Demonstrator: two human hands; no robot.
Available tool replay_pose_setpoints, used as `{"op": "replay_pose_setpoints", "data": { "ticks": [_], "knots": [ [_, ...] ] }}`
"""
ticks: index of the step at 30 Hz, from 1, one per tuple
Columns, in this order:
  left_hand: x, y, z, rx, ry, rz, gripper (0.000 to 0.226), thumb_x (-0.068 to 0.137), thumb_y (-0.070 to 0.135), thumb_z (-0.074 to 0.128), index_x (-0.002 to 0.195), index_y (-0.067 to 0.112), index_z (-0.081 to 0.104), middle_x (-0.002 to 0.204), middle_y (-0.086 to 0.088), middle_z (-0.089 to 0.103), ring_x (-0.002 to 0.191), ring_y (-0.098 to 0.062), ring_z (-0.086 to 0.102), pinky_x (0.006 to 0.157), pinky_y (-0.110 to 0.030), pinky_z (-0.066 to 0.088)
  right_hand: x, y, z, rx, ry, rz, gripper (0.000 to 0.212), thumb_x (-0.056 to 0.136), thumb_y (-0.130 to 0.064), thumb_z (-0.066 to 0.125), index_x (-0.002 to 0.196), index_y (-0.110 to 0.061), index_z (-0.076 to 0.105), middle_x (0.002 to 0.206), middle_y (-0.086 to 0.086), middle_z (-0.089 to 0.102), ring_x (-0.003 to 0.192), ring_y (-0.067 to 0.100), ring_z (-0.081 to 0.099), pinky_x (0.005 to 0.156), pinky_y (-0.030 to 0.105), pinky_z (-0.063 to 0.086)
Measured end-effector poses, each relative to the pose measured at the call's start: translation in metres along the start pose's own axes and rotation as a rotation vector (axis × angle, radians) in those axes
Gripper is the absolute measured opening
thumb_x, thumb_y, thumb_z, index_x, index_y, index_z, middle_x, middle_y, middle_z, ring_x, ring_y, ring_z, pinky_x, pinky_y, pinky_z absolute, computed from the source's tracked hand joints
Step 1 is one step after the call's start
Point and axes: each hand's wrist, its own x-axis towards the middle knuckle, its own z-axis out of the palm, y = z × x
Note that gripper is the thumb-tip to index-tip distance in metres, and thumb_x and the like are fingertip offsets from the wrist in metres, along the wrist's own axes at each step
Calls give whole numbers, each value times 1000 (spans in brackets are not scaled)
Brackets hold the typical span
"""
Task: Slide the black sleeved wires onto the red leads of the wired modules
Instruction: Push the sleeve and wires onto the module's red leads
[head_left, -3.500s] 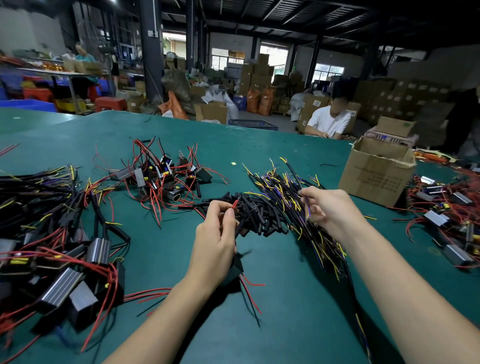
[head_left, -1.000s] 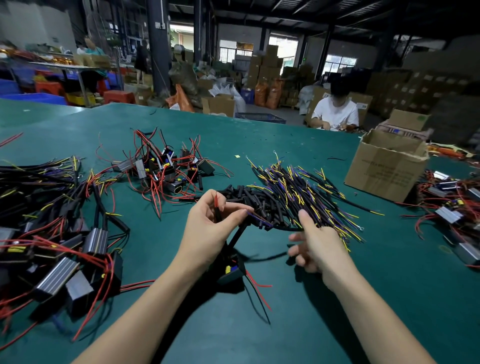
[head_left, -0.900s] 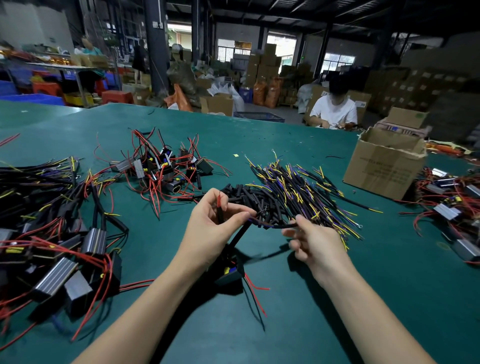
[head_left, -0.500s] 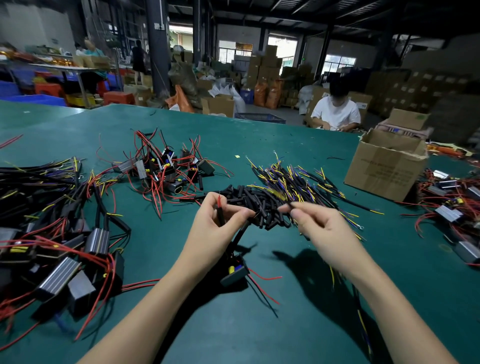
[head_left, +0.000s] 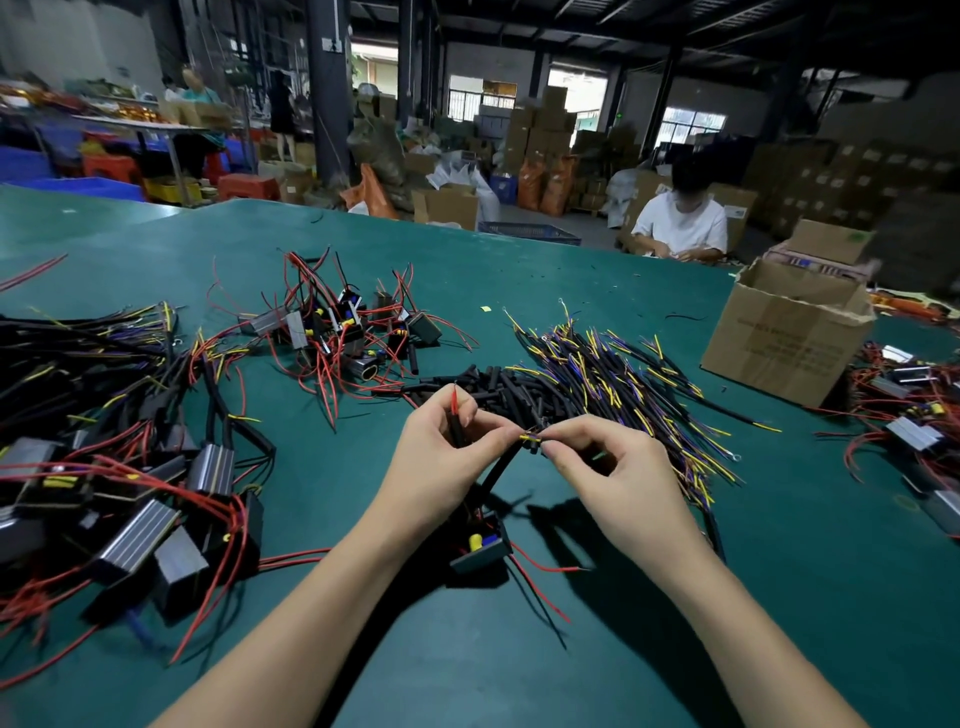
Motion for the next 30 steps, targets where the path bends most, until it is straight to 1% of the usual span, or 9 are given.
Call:
{"op": "replay_pose_setpoints", "data": {
  "ticks": [2, 6, 9, 12, 15, 19, 24, 27, 30],
  "knots": [
    [0, -1, 0, -4, 2, 4, 43, 83, -5, 66, 75, 15, 29, 84, -17, 73, 75, -20, 56, 80, -38, 47, 0, 0, 2, 26, 11, 3, 10, 84, -11, 69, 81, -20, 73, 73, -10, 70, 72, 6, 62, 68, 22, 47],
    [0, -1, 1, -2, -12, -2, 44, 83, -3, 68, 74, 16, 28, 84, -15, 73, 77, -21, 58, 80, -45, 47, 0, -2, 2, 82, 71, -20, 11, 83, -9, 71, 80, -19, 73, 73, -9, 70, 72, 4, 63, 69, 10, 43],
    [-1, 0, 5, 17, -24, 15, 47, 81, 0, 71, 72, 16, 27, 77, -7, 74, 71, -14, 60, 73, -30, 46, 0, -4, 3, 214, 124, 3, 11, 84, -7, 69, 82, -17, 72, 75, -6, 71, 71, 4, 62, 68, 11, 44],
    [-1, 2, 7, 32, -47, 13, 49, 80, 2, 72, 71, 18, 26, 72, -2, 73, 71, -14, 53, 72, -33, 40, 2, -5, 4, 317, 128, 26, 12, 86, -4, 67, 83, -16, 71, 74, -5, 70, 69, 2, 60, 66, 11, 44],
    [-2, 4, 9, 8, -63, 14, 46, 82, 4, 71, 71, 17, 28, 74, 0, 72, 73, -14, 53, 76, -35, 42, 2, -5, 1, 243, 83, -32, 12, 85, -5, 68, 83, -17, 71, 76, -5, 70, 72, 5, 63, 67, 14, 45],
    [-3, 5, 11, 17, -31, 41, 45, 83, 4, 69, 70, 16, 28, 74, 1, 72, 69, -10, 54, 72, -27, 43, 1, -5, 0, -13, 30, -218, 18, 82, -4, 71, 80, -22, 71, 76, -8, 66, 74, 9, 61, 69, 18, 47],
    [-3, 4, 12, 94, 70, 89, 52, 78, -3, 72, 66, 17, 26, 70, -10, 72, 63, -13, 57, 65, -33, 42, 1, -2, 1, -92, 43, -254, 11, 80, -5, 73, 81, -16, 72, 76, -8, 65, 72, 5, 59, 67, 14, 45],
    [-2, 4, 15, 156, 112, 110, 54, 77, -3, 72, 62, 18, 25, 66, -12, 68, 60, -14, 52, 63, -37, 40, 2, -2, -1, -98, 40, -245, 9, 80, -6, 74, 79, -15, 72, 74, -6, 66, 70, 3, 58, 66, 13, 43],
    [-1, 5, 16, 210, 117, 106, 54, 78, 0, 72, 60, 19, 24, 69, -29, 59, 61, -15, 46, 61, -36, 36, 3, -1, -2, -107, 19, -241, 8, 80, -6, 74, 79, -13, 72, 73, -5, 67, 70, 5, 57, 66, 15, 43]
  ]
}}
